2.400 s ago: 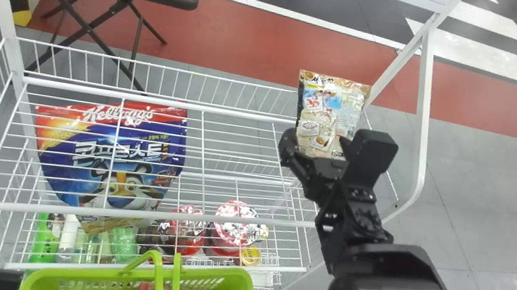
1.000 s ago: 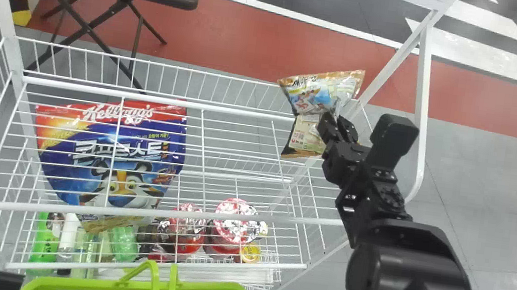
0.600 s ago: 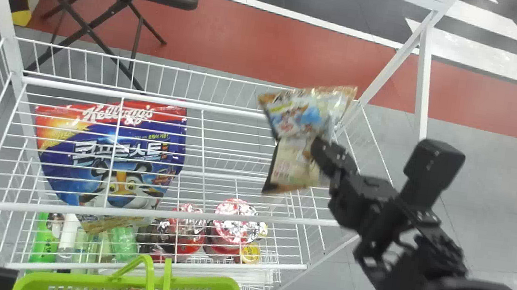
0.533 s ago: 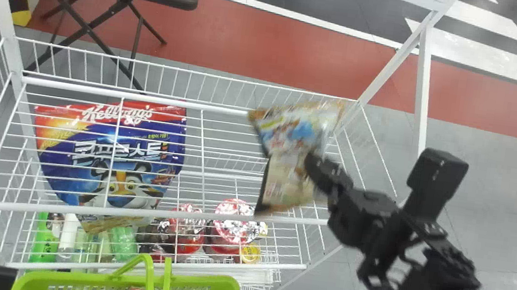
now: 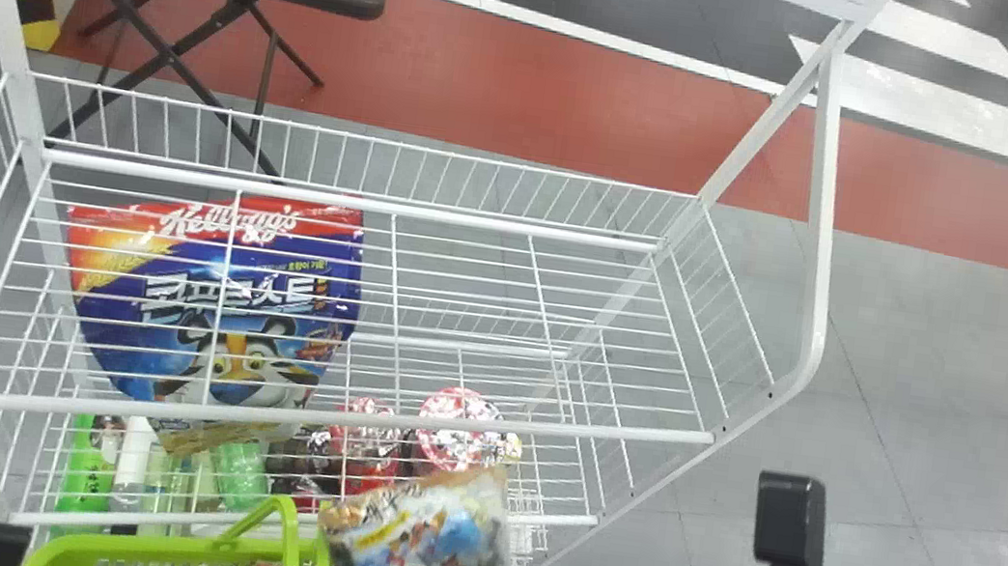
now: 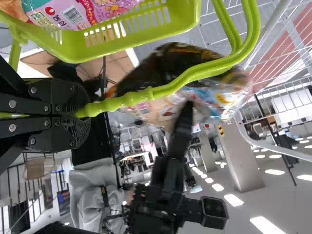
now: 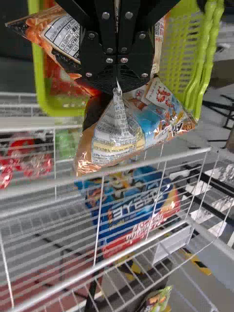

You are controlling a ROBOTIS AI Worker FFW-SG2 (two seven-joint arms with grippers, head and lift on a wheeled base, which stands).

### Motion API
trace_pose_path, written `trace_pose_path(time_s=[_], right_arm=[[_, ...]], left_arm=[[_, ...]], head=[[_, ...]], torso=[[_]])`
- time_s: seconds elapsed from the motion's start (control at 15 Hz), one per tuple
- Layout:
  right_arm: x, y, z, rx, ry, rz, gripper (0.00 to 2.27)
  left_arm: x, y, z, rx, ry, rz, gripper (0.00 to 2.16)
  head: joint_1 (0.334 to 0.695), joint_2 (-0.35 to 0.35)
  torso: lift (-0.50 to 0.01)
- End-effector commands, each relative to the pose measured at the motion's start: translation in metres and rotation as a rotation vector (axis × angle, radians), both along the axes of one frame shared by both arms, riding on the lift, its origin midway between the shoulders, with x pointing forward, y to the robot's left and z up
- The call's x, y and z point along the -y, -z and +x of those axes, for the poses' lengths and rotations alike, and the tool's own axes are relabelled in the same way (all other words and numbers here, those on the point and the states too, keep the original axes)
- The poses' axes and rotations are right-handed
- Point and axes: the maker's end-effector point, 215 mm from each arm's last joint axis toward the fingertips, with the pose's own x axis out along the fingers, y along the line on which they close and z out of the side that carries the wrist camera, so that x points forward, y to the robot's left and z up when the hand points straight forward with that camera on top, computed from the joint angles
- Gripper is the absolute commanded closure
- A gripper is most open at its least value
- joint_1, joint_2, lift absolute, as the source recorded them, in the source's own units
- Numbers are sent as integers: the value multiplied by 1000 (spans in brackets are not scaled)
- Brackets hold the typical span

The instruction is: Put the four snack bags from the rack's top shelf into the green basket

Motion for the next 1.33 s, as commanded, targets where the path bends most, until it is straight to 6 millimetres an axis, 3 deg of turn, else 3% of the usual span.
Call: trace_pose_path(time_s=[0.0,0.2,0.53,0.6,0.67,0.73,0.8,1.0,1.27], right_arm=[[-7,30,-29,-117,0,54,2243],[-23,57,-57,-220,-25,101,2243],[-23,88,-72,-284,-35,60,2240],[-23,92,-69,-276,-27,63,2054],[-23,91,-66,-265,-25,67,1447],[-23,90,-63,-252,-23,66,518],[-21,87,-56,-225,-18,59,-1],[-5,88,-32,-133,21,-30,33],[15,80,22,98,73,-182,46]], left_arm=[[4,-2,-1,2,5,-7,2081],[5,-2,-2,2,8,-9,2081],[5,-3,-5,0,10,-11,2081],[5,-3,-5,0,10,-12,2081],[5,-3,-5,2,10,-12,2081],[5,-3,-4,5,8,-10,2081],[5,-3,-4,5,8,-8,2081],[3,-2,-4,2,5,-5,2081],[3,-2,-1,7,4,-6,2081]], head=[[695,-350],[695,-350],[695,-350],[695,-350],[695,-350],[695,-350],[695,-350],[695,-350],[695,-350]], torso=[[0],[0],[0],[0],[0],[0],[0],[0],[0]])
